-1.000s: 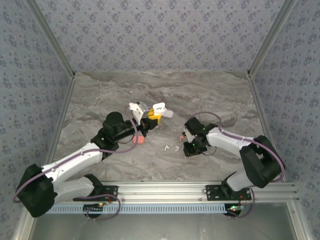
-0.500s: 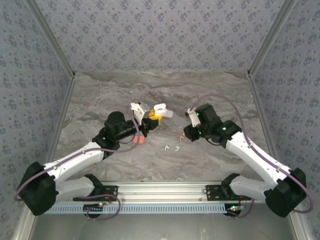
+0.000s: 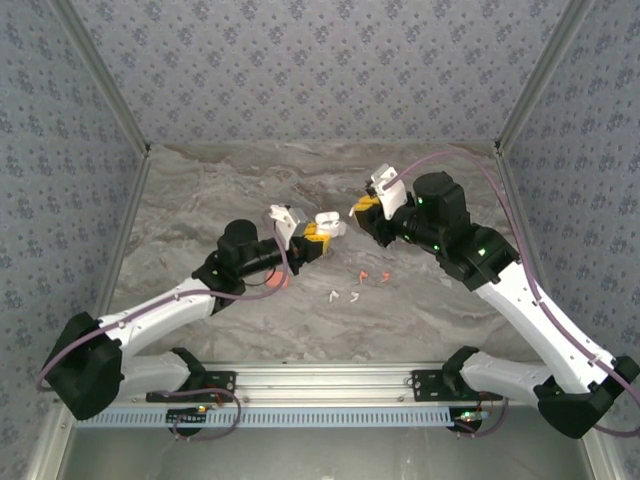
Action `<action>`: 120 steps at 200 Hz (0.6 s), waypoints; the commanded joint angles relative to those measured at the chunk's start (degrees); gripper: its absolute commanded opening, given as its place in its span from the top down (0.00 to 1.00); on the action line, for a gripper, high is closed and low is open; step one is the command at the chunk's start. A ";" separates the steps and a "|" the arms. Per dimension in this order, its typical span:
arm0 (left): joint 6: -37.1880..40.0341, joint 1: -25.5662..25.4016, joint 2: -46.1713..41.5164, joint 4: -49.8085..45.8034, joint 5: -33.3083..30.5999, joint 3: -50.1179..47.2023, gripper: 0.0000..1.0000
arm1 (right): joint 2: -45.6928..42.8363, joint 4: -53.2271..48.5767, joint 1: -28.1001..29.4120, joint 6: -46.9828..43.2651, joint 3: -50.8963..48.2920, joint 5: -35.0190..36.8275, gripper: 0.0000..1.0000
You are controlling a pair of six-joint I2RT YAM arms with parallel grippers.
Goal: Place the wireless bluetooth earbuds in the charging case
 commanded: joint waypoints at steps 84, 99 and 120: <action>-0.69 -0.43 1.18 3.05 3.65 3.79 0.96 | 7.12 0.44 4.59 -8.20 4.31 -3.72 0.81; -0.69 -0.57 1.18 2.97 3.69 3.79 0.96 | 7.64 -0.02 4.66 -8.57 4.31 -3.26 0.81; -0.69 -0.52 1.01 2.96 3.74 3.58 0.96 | 8.27 -0.67 4.79 -8.78 4.31 -2.63 0.81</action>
